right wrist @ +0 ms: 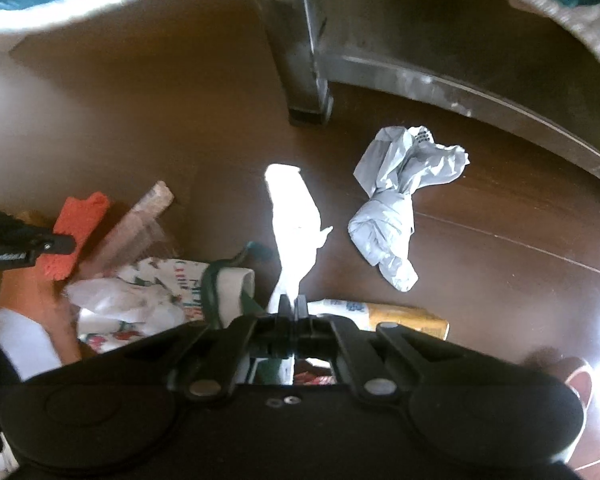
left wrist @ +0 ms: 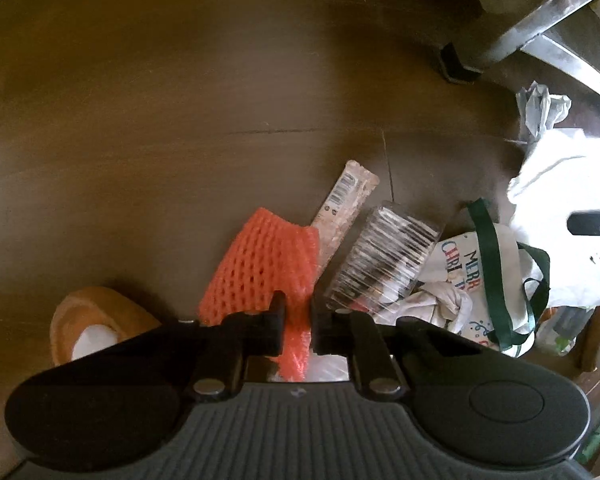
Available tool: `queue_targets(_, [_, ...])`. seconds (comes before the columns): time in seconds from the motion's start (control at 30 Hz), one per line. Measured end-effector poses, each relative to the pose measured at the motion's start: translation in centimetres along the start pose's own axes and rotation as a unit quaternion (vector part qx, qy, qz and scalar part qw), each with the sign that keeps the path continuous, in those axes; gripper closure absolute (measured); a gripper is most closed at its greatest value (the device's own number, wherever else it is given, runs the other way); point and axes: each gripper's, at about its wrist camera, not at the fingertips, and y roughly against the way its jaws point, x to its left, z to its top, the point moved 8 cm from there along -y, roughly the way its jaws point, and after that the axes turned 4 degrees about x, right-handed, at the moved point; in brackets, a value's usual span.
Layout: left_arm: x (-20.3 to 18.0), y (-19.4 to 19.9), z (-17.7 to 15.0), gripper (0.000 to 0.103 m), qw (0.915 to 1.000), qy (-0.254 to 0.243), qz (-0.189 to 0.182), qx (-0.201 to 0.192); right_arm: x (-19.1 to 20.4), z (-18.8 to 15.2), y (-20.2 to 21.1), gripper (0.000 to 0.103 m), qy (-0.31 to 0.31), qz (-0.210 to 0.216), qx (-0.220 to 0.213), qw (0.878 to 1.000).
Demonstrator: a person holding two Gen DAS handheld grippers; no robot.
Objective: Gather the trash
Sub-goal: 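Grasp the orange mesh net with the left tool while the right tool grasps the white tissue, then carry the mesh net with the left tool while the right tool carries the tissue to the bin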
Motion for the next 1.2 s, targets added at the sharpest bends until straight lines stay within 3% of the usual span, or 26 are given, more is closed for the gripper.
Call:
queue_targets(0.23, [0.3, 3.3, 1.0, 0.094, 0.9997, 0.015, 0.000, -0.020, 0.9, -0.6, 5.8, 0.103, -0.009, 0.006, -0.035, 0.999])
queue_targets(0.4, [-0.5, 7.9, 1.4, 0.094, 0.9986, 0.023, -0.004, -0.047, 1.3, -0.8, 11.4, 0.103, -0.019, 0.012, -0.072, 0.997])
queue_targets(0.7, [-3.2, 19.0, 1.3, 0.094, 0.9923, 0.026, -0.028, -0.117, 2.2, -2.3, 22.7, 0.103, -0.022, 0.031, -0.146, 0.989])
queue_targets(0.93, [-6.0, 29.0, 0.2, 0.094, 0.9843, 0.022, -0.031, -0.172, 2.3, -4.8, 30.9, 0.103, -0.015, 0.019, -0.197, 0.980])
queue_targets(1.07, [-8.2, 34.2, -0.9, 0.094, 0.9780, 0.010, -0.021, -0.207, 2.2, -6.3, 35.3, 0.103, -0.011, 0.013, -0.230, 0.973])
queue_targets(1.2, [-10.4, 39.1, -2.4, 0.094, 0.9699, 0.000, -0.032, -0.241, 2.4, -8.1, 39.5, 0.103, -0.003, 0.011, -0.265, 0.964])
